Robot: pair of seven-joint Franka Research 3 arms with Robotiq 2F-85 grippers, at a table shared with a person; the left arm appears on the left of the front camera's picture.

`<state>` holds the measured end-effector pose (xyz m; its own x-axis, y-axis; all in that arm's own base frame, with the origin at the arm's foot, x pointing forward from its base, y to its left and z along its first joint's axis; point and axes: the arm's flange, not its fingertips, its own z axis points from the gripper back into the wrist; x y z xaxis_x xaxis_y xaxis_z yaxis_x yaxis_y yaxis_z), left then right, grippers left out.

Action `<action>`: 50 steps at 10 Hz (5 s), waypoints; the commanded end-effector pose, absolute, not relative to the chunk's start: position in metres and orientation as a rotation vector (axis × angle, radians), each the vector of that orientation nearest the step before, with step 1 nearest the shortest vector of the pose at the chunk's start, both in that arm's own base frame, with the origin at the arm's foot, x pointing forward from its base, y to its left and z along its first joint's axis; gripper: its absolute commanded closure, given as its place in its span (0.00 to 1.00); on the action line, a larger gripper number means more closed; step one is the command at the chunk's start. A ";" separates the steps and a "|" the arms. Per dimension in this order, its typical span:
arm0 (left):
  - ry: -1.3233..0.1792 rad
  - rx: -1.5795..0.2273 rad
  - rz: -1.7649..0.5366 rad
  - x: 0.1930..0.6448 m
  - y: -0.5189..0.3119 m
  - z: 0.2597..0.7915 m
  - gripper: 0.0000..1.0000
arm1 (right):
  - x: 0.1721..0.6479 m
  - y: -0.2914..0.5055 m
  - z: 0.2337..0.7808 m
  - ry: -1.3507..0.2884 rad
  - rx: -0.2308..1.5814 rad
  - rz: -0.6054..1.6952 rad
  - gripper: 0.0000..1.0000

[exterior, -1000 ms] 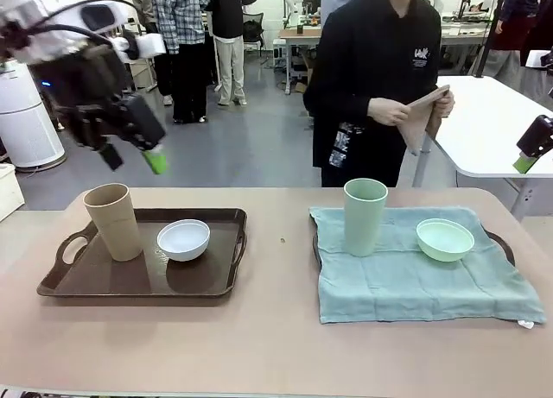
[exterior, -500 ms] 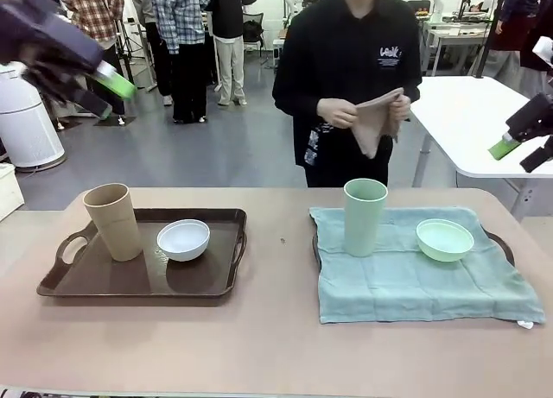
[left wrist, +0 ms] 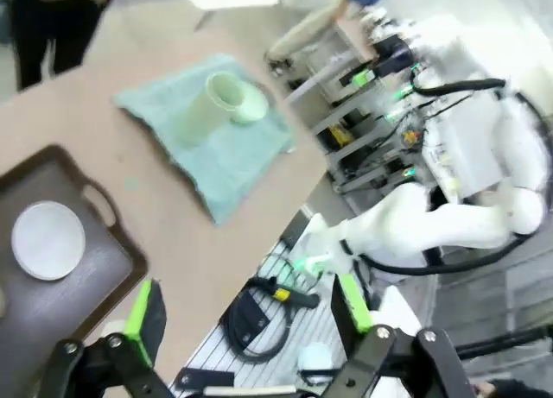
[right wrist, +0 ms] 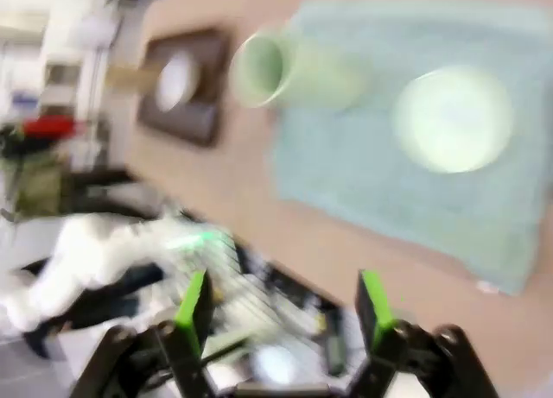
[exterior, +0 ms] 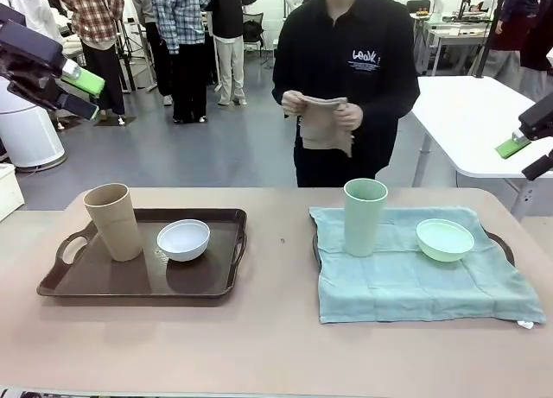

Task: Set up a tray with a mat and arrange the tableware.
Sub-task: Pick up the Picnic Bowl and Reusable plastic cup from the Handle tray in front of the human's position and hold them in the air.

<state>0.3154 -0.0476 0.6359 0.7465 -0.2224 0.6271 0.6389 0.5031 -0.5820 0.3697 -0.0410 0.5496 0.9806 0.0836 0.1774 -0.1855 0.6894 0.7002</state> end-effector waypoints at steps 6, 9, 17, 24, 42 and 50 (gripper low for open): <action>-0.479 -1.437 -0.364 0.355 0.011 0.582 0.00 | 0.356 -0.084 0.511 0.023 1.431 0.011 0.15; -0.313 -1.413 -0.171 0.379 0.024 0.535 0.00 | 0.353 -0.093 0.495 0.033 1.470 -0.071 0.15; -0.246 -1.415 -0.086 0.383 0.036 0.506 0.00 | 0.359 -0.092 0.490 0.046 1.454 -0.079 0.15; -0.246 -1.415 -0.086 0.383 0.036 0.506 0.00 | 0.359 -0.092 0.490 0.046 1.454 -0.079 0.15; -0.246 -1.415 -0.086 0.383 0.036 0.506 0.00 | 0.359 -0.092 0.490 0.046 1.454 -0.079 0.15; -0.246 -1.415 -0.086 0.383 0.036 0.506 0.00 | 0.359 -0.092 0.490 0.046 1.454 -0.079 0.15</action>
<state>0.3828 0.0375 0.5064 0.9750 0.0860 0.2049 0.1888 0.1658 -0.9679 0.3602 -0.0919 0.4885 0.9965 -0.0264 -0.0798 0.0824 0.1189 0.9895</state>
